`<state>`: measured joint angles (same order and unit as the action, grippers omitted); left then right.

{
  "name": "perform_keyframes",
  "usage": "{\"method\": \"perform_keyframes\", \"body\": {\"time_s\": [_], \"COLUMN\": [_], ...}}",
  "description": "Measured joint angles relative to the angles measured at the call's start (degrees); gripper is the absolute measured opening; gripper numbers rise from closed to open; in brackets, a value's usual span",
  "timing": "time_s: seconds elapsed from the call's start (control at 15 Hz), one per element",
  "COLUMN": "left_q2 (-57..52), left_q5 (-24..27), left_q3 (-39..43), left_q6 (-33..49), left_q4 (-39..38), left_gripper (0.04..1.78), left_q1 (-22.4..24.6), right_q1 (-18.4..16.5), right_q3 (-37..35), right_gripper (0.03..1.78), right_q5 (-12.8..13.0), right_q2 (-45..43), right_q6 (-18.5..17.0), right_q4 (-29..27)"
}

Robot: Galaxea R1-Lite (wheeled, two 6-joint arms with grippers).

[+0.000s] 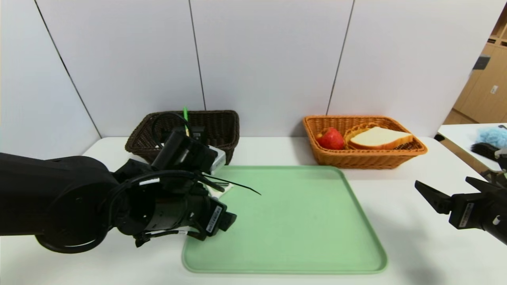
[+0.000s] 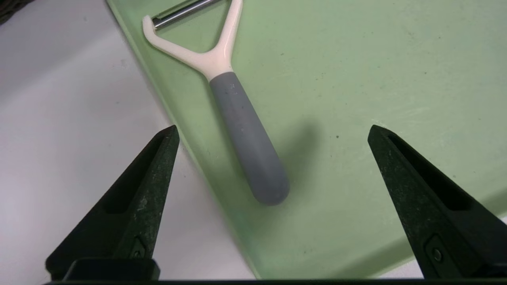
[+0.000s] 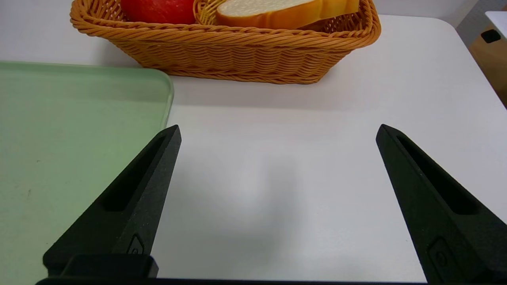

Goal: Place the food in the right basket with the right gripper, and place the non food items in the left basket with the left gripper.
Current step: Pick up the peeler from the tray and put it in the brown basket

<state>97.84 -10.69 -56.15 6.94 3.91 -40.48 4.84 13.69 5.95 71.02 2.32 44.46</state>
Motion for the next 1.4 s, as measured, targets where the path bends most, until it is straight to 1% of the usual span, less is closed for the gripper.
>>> {"method": "perform_keyframes", "body": {"time_s": [0.33,0.6,1.07,1.13,1.33,1.4], "left_q2": [4.5,6.4,7.3,7.3,7.3,7.3], "left_q5": [-1.9,-2.1,-2.2,-2.3,-2.4,-2.4], "left_q3": [-0.7,-0.7,-0.4,-0.3,-0.2,-0.2], "left_q6": [1.4,1.4,2.7,2.7,2.5,2.5], "left_q4": [-0.9,-2.3,-2.3,-2.2,-2.1,-2.1], "left_gripper": [1.69,1.69,1.69,1.62,1.17,1.06], "left_q1": [0.5,1.1,1.2,1.2,1.2,1.2], "right_q1": [0.0,0.0,0.0,0.0,0.0,0.0], "right_q3": [0.2,0.3,0.5,0.5,0.5,0.5], "right_gripper": [1.7,1.7,1.7,1.7,1.7,1.7], "right_q5": [0.0,0.0,0.0,0.1,0.1,0.1], "right_q2": [-0.1,-0.1,-0.1,-0.1,-0.1,-0.1], "right_q6": [0.0,0.0,0.0,0.0,-0.1,-0.1], "right_q4": [0.0,0.0,0.0,0.0,0.0,0.0]}}
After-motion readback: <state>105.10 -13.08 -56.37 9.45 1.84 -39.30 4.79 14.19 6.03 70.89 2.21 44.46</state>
